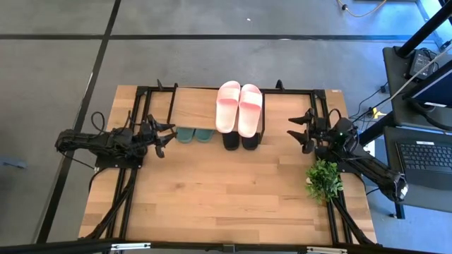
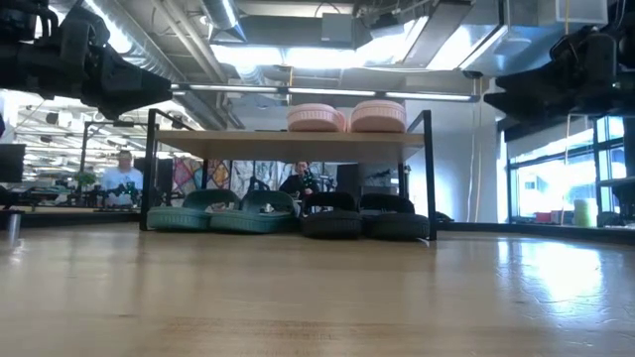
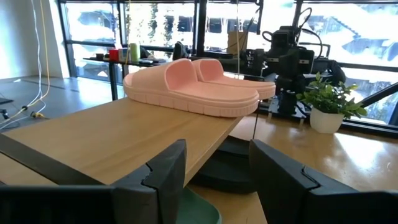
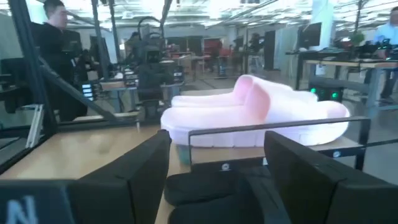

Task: Pick and place slides into the shelf
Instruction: Return to Home Position

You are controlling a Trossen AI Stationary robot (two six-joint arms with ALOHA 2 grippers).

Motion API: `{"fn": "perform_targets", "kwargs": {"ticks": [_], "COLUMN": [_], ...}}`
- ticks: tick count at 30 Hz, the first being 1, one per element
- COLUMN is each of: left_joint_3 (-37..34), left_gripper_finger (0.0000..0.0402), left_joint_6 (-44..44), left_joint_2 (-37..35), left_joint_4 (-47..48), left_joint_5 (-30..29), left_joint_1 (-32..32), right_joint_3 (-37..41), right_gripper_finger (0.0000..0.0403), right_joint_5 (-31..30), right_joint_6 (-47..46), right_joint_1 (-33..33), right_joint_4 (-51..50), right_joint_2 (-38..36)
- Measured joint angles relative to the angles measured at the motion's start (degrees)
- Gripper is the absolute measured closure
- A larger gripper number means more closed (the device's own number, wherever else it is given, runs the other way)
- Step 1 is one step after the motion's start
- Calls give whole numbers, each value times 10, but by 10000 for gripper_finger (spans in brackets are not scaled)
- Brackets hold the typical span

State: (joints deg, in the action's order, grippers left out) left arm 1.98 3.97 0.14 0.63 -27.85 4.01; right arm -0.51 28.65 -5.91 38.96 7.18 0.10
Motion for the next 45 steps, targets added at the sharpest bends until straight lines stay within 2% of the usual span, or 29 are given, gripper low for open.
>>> {"fn": "perform_targets", "kwargs": {"ticks": [11,45], "left_joint_3": [0,0], "left_gripper_finger": [233,233], "left_joint_6": [1,1], "left_joint_2": [0,0], "left_joint_4": [0,-1], "left_joint_5": [0,0], "left_joint_1": [0,0], "right_joint_3": [-1,-1], "right_gripper_finger": [144,144], "right_joint_5": [-3,-2], "right_joint_6": [7,2], "right_joint_1": [0,0], "right_joint_4": [-31,-31], "right_joint_2": [1,4]}}
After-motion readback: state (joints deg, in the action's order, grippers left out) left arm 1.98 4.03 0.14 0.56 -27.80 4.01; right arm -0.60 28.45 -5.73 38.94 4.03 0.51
